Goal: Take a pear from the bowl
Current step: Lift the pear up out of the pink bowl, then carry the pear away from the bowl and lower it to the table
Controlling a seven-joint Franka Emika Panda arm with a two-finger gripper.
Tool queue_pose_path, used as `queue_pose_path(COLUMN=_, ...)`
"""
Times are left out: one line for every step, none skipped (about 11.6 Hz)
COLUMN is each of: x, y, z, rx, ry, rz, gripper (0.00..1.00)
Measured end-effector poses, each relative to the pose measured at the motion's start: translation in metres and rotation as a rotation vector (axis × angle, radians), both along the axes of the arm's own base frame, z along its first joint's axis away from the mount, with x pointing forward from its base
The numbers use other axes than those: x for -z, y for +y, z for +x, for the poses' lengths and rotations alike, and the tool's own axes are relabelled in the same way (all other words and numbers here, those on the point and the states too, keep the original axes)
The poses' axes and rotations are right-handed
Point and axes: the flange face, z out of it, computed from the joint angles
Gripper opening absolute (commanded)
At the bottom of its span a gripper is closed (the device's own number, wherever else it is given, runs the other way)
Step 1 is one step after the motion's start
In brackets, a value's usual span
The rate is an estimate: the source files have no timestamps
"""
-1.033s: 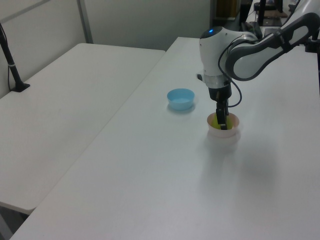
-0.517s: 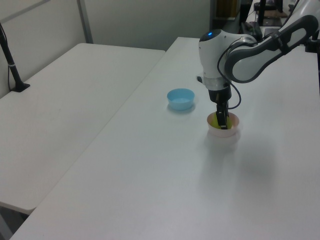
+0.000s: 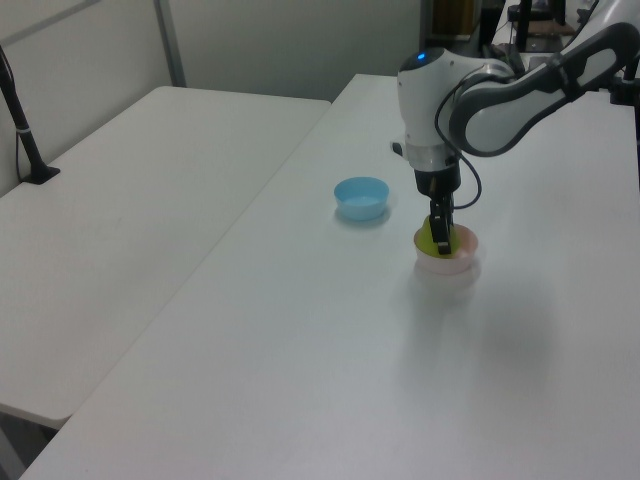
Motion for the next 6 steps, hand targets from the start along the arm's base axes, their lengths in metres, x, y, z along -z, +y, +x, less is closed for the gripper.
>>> queue_pose_path(x=-0.017, y=0.0, z=0.002, rx=0.002, ry=0.0, rz=-0.001, gripper=0.42)
queue_pose_path(x=-0.036, y=0.0, z=0.004, rx=0.005, ry=-0.004, rz=-0.001, gripper=0.42)
queue_pose_path(x=-0.056, y=0.0, z=0.005, rx=0.007, ry=-0.016, rz=0.002, gripper=0.42)
queue_pose_path(x=-0.074, y=-0.002, z=0.002, rx=0.01, ry=-0.02, rz=0.002, gripper=0.42)
queue_pose_path(x=-0.092, y=-0.006, z=-0.002, rx=0.016, ry=-0.026, rz=0.002, gripper=0.42)
queue_pose_path(x=-0.109, y=-0.014, z=-0.006, rx=0.029, ry=-0.028, rz=0.002, gripper=0.42)
